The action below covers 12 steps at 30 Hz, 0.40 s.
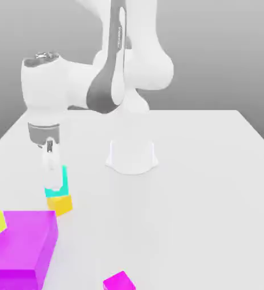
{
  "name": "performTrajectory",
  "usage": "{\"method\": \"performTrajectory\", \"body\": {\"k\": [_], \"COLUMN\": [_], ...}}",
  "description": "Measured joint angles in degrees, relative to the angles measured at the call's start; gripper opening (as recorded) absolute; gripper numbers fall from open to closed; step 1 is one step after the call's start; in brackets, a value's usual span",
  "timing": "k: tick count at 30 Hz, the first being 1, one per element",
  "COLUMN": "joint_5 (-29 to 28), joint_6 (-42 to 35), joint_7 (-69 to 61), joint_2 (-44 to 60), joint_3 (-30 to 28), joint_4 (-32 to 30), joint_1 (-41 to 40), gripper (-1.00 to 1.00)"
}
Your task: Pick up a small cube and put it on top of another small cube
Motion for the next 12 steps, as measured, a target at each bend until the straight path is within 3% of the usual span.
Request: {"method": "performTrajectory", "body": {"k": [3,9,10,12], "joint_5": [0.43,3.03,3.50,3.50], "joint_6": [2.89,14.60,15.77,15.78], "joint_7": [1.10,-0.42,-0.73,-0.73], "joint_2": [1.15,12.92,14.13,14.13], "joint_3": [-1.15,-1.86,-1.88,-1.88], "joint_4": [-1.70,-1.67,-1.64,-1.64], "joint_1": [-1.52,-0.45,-0.26,-0.25], "gripper": [-1.00,-1.00,1.00,1.00]}}
